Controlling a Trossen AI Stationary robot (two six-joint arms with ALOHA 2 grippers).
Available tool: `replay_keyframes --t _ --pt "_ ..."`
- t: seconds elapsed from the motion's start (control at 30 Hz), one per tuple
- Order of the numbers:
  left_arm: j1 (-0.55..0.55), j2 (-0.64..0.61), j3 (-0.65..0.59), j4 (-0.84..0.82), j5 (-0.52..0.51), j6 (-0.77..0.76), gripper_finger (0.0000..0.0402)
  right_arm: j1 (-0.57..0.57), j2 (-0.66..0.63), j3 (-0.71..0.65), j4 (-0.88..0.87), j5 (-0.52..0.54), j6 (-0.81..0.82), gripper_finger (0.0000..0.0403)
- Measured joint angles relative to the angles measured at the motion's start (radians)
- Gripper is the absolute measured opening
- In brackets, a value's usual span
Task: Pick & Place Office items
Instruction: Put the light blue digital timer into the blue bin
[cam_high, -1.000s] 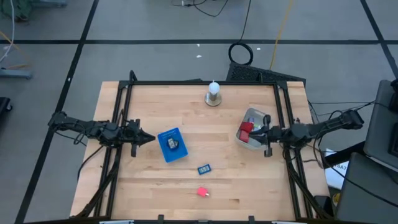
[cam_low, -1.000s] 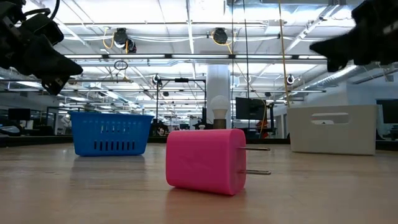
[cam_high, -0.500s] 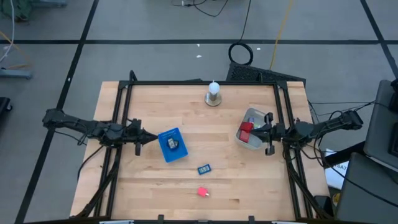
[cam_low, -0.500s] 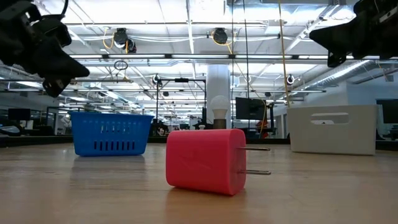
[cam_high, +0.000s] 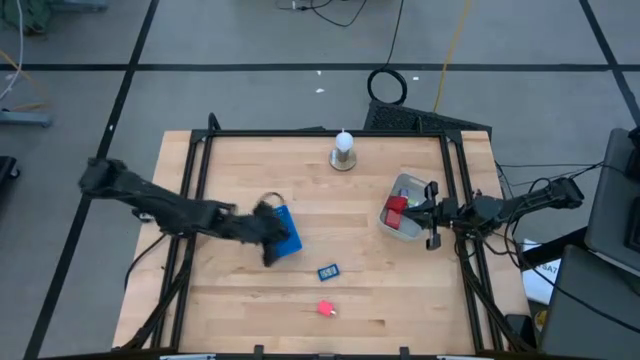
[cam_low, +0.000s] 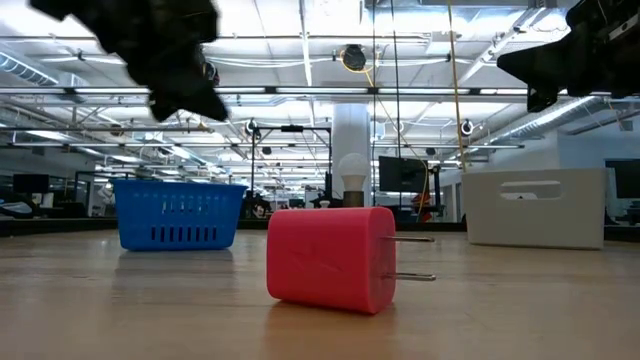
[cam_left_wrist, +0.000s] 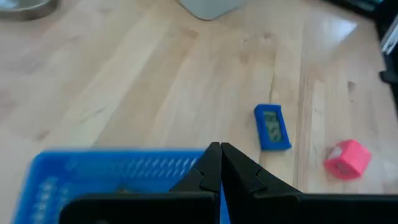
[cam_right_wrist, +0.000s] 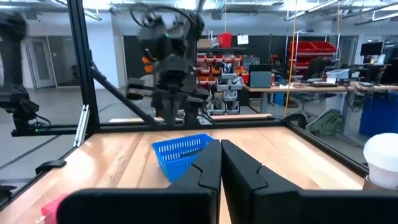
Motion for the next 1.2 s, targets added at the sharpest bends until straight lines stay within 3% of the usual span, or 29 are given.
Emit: replay_keyframes --t 0.2,0.27,0.4,0.63,0.77,0.9,1.2 --pt "-0.022 0.332 0.277 -0.008 -0.004 0.104 0.0048 0.0 0.009 0.0 -0.035 -0.001 0.028 0.0002" --pt "-0.03 0.418 0.36 -0.032 0.037 0.137 0.0074 0.0 0.01 0.0 -0.057 -0.001 0.038 0.0001" --pt "-0.036 0.572 0.511 -0.128 0.112 0.166 0.0139 0.0 0.011 0.0 -0.092 -0.002 0.052 0.0002" --pt "-0.027 0.775 0.708 -0.258 0.152 0.165 0.0265 0.0 0.011 0.0 -0.099 -0.002 0.058 0.0001" --pt "-0.015 0.84 0.776 -0.389 0.144 0.106 0.0319 0.0 0.011 0.0 -0.099 -0.002 0.078 0.0001" --pt "-0.01 0.855 0.785 -0.393 0.158 0.092 0.0352 0.0 0.011 0.0 -0.102 -0.002 0.079 0.0001" --pt "-0.005 0.86 0.78 -0.416 0.127 0.149 0.0359 0.0 0.011 0.0 -0.106 -0.002 0.079 0.0001"
